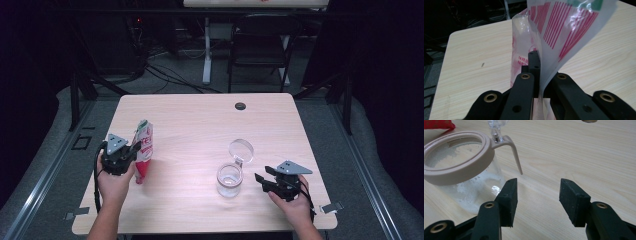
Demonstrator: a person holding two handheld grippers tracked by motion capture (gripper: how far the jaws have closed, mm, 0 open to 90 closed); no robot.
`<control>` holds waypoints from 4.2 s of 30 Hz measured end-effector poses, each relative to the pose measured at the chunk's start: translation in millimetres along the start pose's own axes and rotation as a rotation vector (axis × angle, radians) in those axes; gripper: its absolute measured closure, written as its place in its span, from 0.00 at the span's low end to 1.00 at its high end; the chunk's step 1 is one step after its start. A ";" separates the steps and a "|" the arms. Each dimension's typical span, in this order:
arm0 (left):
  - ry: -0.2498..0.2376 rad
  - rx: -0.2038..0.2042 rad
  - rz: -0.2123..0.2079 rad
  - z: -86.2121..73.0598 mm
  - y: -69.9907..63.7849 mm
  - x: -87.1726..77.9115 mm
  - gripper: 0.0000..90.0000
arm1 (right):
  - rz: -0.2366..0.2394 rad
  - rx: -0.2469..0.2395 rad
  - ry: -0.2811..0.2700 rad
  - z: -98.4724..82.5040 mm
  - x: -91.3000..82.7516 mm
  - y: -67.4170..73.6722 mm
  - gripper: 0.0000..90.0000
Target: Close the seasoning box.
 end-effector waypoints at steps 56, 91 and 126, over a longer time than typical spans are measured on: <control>-0.017 0.118 -0.475 13.3 -125.9 6.5 1.00 | 0.086 -0.044 -0.123 25.0 -32.9 10.8 0.72; 0.039 0.099 -0.508 -14.5 -130.6 -15.6 1.00 | 0.348 -0.224 -0.124 87.6 2.5 93.5 0.62; 0.127 0.107 -0.592 -38.4 -144.2 -11.5 1.00 | 0.468 -0.415 -0.066 85.6 25.9 126.7 0.58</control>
Point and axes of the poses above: each handheld gripper's, and its own axes: x roughly forward along the jaws, z roughly out of its top, y roughly to its left, the point moved 2 cm from there along x, roughly forward along the jaws, and after that the axes turned 5 degrees about -y, right-handed, at the moved point
